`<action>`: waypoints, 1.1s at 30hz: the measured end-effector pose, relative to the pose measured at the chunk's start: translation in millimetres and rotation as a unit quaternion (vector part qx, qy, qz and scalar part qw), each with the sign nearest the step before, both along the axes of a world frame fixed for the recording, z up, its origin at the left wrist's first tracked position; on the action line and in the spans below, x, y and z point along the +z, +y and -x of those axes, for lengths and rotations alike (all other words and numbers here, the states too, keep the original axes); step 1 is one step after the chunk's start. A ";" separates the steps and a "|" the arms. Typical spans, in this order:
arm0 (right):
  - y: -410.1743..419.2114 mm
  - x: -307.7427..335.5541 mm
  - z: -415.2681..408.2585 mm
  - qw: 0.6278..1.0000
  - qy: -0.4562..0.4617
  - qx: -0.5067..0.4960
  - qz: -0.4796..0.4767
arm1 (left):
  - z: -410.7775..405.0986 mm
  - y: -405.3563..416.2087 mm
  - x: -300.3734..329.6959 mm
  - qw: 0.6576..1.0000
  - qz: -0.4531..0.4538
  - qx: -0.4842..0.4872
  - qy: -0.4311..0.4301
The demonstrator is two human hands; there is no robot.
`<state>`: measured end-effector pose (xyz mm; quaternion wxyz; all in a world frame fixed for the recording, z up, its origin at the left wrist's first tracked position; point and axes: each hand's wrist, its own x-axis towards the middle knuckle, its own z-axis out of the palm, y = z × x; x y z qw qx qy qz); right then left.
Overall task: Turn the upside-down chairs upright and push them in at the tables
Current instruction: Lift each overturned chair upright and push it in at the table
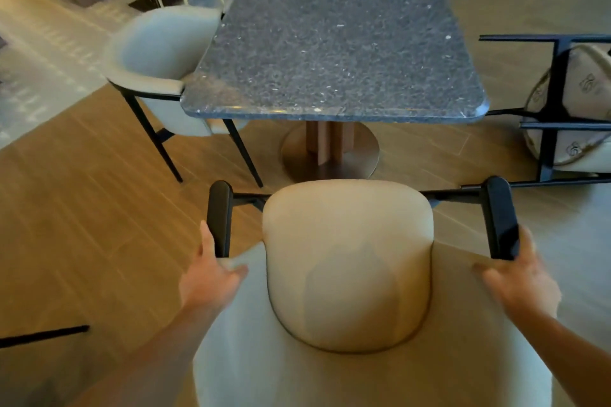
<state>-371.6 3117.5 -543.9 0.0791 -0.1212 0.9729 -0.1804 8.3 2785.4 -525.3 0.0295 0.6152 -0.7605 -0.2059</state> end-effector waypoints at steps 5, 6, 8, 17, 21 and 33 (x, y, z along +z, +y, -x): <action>-30.2 4.7 29.4 0.999 0.002 0.039 -0.019 | 31.2 -34.8 -1.3 0.999 -0.001 -0.038 -0.015; -37.4 5.7 34.7 0.999 -0.005 0.040 -0.020 | 36.6 -43.4 -2.8 0.999 -0.005 -0.037 -0.015; -52.6 5.6 48.0 0.999 -0.006 0.051 -0.015 | 48.6 -61.1 -6.1 0.999 -0.015 -0.031 -0.014; -137.9 -8.2 134.9 0.991 -0.069 0.100 -0.061 | 128.1 -158.6 -22.0 0.995 -0.098 -0.004 0.002; -155.0 -19.7 154.0 0.989 -0.074 0.103 -0.073 | 147.6 -184.3 -33.7 0.992 -0.125 -0.007 0.010; -172.9 -36.2 180.6 0.980 -0.132 0.113 -0.097 | 172.6 -219.2 -44.3 0.986 -0.162 -0.048 -0.013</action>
